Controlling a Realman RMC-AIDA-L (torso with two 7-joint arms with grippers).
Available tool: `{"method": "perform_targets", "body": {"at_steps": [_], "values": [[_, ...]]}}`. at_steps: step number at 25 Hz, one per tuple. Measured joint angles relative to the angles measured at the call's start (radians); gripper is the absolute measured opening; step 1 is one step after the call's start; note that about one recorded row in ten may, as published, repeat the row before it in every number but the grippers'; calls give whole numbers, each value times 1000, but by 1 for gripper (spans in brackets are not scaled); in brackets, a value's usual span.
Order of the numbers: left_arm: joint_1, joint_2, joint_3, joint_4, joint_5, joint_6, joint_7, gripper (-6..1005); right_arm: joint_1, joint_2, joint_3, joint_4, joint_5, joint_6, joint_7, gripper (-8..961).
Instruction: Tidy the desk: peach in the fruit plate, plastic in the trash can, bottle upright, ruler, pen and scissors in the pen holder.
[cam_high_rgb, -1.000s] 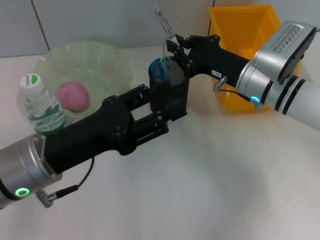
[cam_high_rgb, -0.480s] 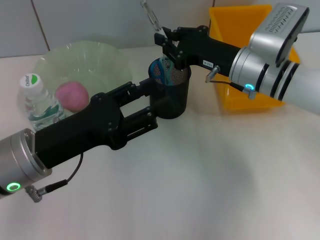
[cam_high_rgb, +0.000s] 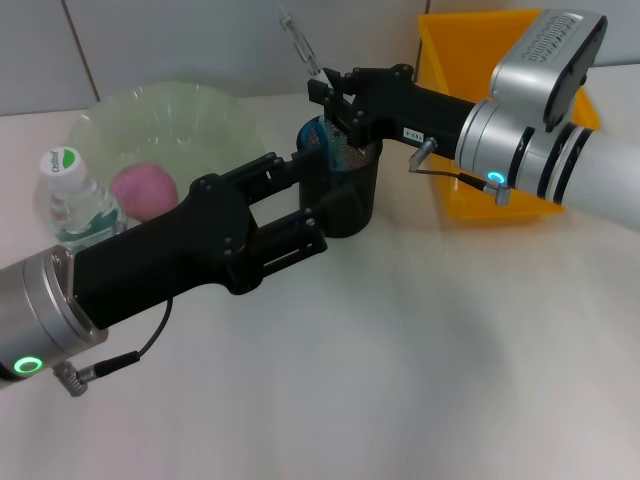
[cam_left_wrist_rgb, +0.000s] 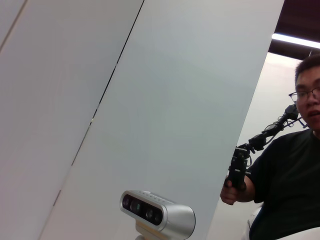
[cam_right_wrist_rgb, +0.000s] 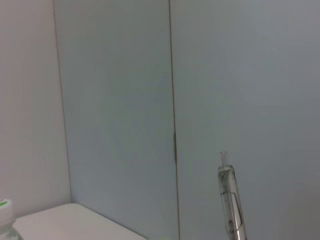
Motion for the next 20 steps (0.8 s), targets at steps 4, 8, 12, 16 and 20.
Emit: {"method": "perform_targets", "body": {"at_steps": [4, 8, 12, 16, 20], "values": [[2, 0, 2, 2, 0, 1, -2, 652, 0, 0, -13, -2, 0, 2, 8, 155], [4, 0, 3, 4, 1, 4, -10, 652, -4, 0, -12, -7, 3, 14, 20, 155], [6, 0, 3, 5, 0, 15, -11, 652, -7, 0, -4, -14, 8, 30, 24, 232], [5, -1, 1, 5, -3, 19, -12, 652, -12, 0, -4, -31, 8, 28, 37, 404], [-1, -3, -1, 10, -2, 14, -14, 653, -68, 0, -4, -101, 11, -67, 90, 443]]}}
